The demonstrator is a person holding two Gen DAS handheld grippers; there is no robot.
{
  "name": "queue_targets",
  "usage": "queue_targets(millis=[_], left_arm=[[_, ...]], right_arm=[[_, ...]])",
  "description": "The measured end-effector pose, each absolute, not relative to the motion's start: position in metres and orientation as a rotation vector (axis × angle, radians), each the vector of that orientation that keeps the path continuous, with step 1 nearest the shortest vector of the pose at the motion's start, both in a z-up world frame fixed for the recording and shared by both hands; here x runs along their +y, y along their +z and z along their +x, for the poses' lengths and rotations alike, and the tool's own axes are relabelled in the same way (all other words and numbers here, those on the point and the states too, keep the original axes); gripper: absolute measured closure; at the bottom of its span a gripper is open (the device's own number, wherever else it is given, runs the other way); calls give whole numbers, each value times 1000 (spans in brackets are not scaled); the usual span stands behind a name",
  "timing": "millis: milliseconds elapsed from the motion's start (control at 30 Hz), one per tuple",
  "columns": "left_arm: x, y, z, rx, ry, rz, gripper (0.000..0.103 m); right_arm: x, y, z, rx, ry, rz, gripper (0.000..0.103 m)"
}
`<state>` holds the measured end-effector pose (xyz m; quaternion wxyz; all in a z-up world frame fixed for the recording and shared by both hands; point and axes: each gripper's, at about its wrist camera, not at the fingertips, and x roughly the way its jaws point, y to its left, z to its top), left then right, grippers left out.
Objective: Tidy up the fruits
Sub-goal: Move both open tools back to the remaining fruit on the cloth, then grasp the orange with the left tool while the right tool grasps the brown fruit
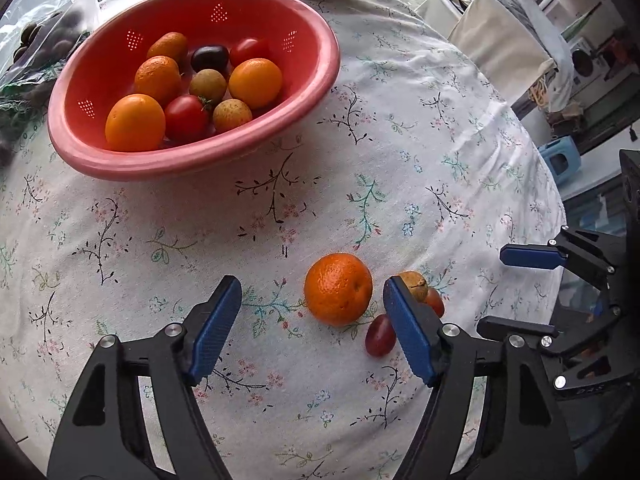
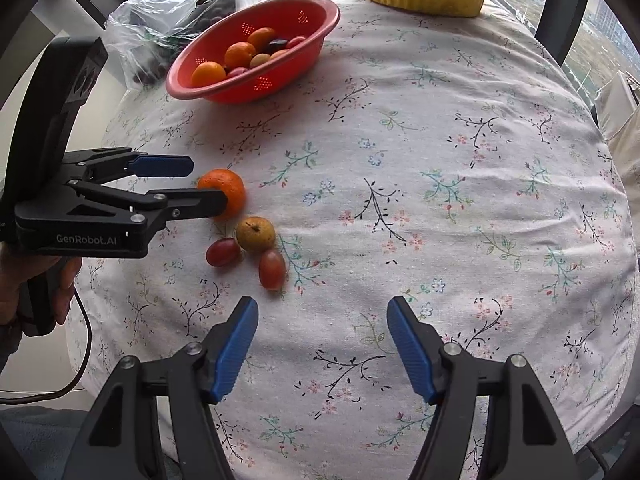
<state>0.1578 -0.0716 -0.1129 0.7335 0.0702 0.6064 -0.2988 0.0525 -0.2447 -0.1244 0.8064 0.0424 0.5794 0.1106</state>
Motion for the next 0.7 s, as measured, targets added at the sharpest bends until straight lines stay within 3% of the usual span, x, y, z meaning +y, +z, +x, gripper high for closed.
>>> queue_targets(millis=[167,333,400,700], left_arm=[[-80,-119,153,1351,-684,159,48],[-86,-123,149,1352,-698,171,49],[-85,-123,149,1349,-699,164,66],[-82,-123,148,1335,-706,137,69]], right_arm=[[-244,-124,58,1242,241,82,34],[-244,-125,61,1243,241,82,35],[-245,-125,62,1244,243,82,36],[-239,-124,70,1241,269,69,38]])
